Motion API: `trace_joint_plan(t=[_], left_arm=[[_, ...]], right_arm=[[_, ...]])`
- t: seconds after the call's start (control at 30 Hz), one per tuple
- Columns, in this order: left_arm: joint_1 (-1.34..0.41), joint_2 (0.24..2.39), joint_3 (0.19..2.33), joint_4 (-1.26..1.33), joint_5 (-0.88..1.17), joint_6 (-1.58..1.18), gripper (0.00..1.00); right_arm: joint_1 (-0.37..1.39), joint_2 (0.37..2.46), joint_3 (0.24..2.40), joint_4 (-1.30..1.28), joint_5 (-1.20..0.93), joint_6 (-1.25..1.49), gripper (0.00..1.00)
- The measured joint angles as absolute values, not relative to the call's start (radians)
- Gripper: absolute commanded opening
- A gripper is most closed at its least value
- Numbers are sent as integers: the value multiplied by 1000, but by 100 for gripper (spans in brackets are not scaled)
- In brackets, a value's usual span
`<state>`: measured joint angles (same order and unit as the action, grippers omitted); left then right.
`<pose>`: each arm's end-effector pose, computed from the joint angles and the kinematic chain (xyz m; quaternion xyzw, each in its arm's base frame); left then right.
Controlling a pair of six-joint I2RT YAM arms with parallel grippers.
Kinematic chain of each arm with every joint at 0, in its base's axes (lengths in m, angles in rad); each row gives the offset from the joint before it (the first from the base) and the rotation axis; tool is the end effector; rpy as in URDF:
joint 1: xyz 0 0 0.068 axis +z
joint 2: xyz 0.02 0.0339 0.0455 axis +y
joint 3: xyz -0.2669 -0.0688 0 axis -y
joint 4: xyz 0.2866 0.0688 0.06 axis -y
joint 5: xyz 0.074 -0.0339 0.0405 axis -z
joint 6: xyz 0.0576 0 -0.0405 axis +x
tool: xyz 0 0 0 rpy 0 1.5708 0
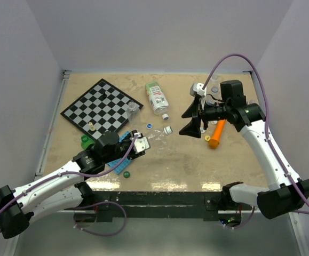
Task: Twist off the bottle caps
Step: Unscrew the bottle cap from the plastic bottle.
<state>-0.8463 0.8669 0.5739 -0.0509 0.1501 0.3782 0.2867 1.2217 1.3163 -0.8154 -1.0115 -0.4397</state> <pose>0.1674 -0.2021 0.2475 0.5039 0.6425 -0.1928 0.5442 0.2614 0.1280 0.3821 -0.4699 0.6740 0.4125 0.3934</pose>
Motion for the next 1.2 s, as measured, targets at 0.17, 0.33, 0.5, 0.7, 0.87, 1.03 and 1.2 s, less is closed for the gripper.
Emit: trace_joint_plan(t=[0.17, 0.33, 0.5, 0.7, 0.87, 1.03, 1.2], left_arm=[[-846, 867, 574, -51, 148, 378, 1], [-846, 867, 574, -51, 148, 378, 1], [-846, 867, 574, -51, 148, 378, 1], [-846, 867, 574, -51, 148, 378, 1], [-846, 867, 574, -51, 148, 378, 1], [-846, 867, 574, -51, 148, 378, 1], [-846, 867, 574, -51, 148, 378, 1]], right_arm=[[287, 1216, 1314, -762, -1013, -318, 90], [287, 1192, 1301, -701, -1011, -201, 91], [287, 1181, 1278, -644, -1011, -119, 92], [292, 1225, 1242, -599, -1013, -70, 90], [349, 1325, 1220, -585, -1010, -52, 87], [394, 1383, 1219, -583, -1013, -48, 75], [394, 1378, 1219, -583, -1022, -56, 57]])
